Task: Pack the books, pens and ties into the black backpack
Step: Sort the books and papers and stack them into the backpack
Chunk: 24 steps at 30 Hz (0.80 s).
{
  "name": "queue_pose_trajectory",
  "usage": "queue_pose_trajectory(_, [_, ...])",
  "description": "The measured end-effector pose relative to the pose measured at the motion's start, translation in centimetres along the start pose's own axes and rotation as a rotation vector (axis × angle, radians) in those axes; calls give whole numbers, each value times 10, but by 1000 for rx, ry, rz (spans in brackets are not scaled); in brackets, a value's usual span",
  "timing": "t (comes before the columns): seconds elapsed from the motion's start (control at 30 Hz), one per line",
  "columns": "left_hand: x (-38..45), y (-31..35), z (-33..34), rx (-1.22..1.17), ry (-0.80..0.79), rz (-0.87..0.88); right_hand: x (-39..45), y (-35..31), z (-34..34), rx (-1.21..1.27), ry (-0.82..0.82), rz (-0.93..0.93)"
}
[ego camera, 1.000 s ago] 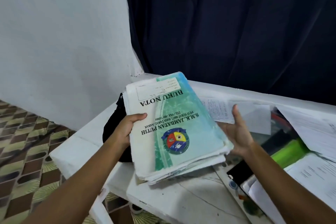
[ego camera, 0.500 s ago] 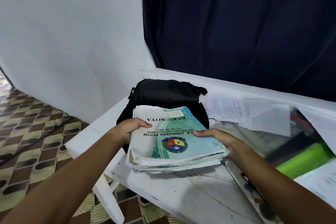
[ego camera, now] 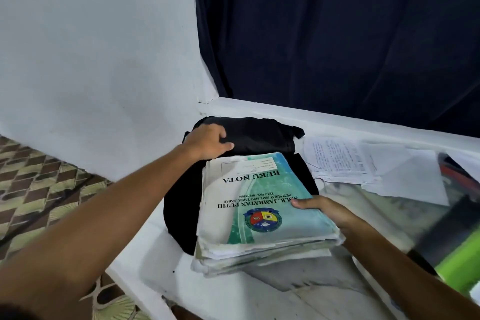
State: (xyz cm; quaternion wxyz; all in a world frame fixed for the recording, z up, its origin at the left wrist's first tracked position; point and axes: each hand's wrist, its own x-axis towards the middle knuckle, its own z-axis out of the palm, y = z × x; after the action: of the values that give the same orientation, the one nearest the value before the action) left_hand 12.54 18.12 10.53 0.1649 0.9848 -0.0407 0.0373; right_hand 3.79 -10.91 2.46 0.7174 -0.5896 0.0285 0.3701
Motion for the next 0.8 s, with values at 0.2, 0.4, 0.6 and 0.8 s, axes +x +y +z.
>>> queue_pose_trajectory(0.2, [85,-11,50,253,-224,90,11,-15,-3,12,-1,-16])
queue_pose_trajectory(0.4, [121,-35,68,376,-96,160,23,-32,-1,44,89,-17])
queue_pose_trajectory(0.6, [144,-34,63,-73,-39,256,37,-34,-2,32,129,-18])
queue_pose_trajectory(0.8, [158,-13,7,-173,-139,281,46,-35,-3,36,158,-22])
